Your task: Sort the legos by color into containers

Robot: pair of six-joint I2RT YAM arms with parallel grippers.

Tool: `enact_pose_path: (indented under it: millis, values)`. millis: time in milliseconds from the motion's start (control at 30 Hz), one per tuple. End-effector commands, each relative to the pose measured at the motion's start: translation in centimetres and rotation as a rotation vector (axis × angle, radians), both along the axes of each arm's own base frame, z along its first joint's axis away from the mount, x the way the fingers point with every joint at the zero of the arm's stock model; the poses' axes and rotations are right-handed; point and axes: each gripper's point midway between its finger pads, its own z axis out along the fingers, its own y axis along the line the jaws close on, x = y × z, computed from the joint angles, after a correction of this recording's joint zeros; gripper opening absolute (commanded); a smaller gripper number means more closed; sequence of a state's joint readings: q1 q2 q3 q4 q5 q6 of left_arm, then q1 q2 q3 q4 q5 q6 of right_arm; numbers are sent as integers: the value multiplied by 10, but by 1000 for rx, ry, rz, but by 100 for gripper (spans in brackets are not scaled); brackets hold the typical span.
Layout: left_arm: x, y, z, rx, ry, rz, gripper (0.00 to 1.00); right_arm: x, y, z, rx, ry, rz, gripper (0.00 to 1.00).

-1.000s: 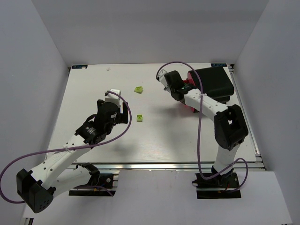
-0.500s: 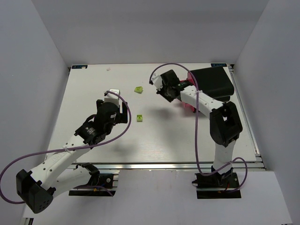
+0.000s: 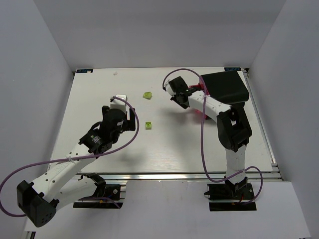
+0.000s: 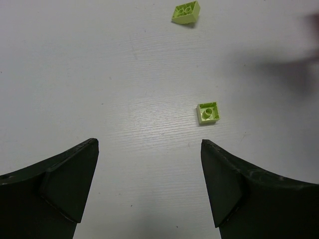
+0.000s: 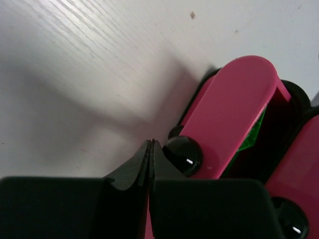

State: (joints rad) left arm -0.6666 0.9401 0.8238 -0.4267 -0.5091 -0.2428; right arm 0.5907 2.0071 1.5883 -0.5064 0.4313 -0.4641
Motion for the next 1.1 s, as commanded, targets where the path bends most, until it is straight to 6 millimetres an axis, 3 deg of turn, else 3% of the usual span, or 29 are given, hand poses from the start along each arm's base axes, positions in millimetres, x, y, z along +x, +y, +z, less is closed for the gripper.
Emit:
enact_pose_path:
  millis: [0,333,1067]
  values:
    - [0,4,12,-9,-31,10,93,12,-16,23,-73,-90,-44,0]
    - [-1,6,14,-10,-39,18,93,18,-41,28,-162,-118,-76,0]
    - [-2,7,19,-20,-52,22,94,7,-83,29,-298,-86,-100,0]
